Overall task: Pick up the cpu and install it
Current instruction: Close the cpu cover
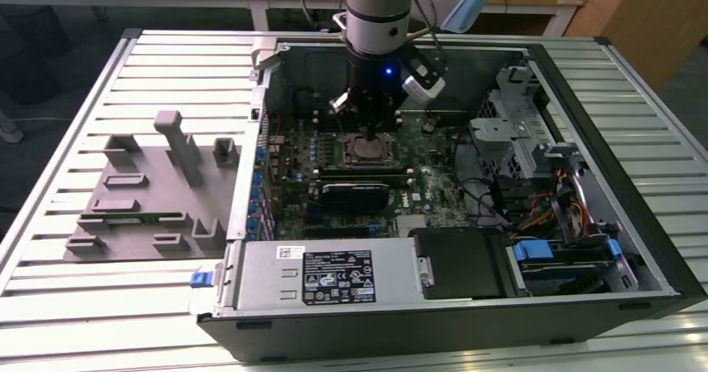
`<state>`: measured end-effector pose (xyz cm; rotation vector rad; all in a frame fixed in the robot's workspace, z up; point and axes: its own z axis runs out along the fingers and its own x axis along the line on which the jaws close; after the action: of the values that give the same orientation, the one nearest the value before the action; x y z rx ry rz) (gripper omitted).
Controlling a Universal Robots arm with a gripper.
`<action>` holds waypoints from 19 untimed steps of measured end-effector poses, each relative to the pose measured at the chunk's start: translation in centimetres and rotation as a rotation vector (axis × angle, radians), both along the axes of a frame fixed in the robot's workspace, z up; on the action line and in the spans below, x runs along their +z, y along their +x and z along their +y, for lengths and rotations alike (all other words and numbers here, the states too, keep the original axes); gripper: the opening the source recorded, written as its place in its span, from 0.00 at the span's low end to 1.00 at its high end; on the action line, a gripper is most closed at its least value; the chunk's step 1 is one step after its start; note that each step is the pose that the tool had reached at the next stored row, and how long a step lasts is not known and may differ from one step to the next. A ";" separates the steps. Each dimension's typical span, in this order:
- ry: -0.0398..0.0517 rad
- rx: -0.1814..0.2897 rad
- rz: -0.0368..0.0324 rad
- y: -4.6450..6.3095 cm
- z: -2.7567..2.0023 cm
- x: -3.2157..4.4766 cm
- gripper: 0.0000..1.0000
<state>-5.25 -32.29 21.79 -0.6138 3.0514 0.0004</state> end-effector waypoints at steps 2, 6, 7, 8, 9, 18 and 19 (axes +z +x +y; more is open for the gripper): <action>-0.0006 -0.017 0.0000 0.0 0.00 0.00 0.11; -0.0003 -0.074 -0.0001 0.0 0.00 0.02 0.11; -0.0003 -0.074 -0.0002 0.0 0.00 0.02 0.11; -0.0003 -0.074 -0.0002 0.0 0.00 0.02 0.11; -0.0004 -0.074 -0.0002 0.0 0.00 0.03 0.11; -0.0004 -0.085 -0.0001 0.0 0.00 0.45 0.11; -0.0004 -0.102 -0.0001 0.0 0.00 0.45 0.11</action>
<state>-5.25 -32.29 22.24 -0.4570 3.0788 -0.0027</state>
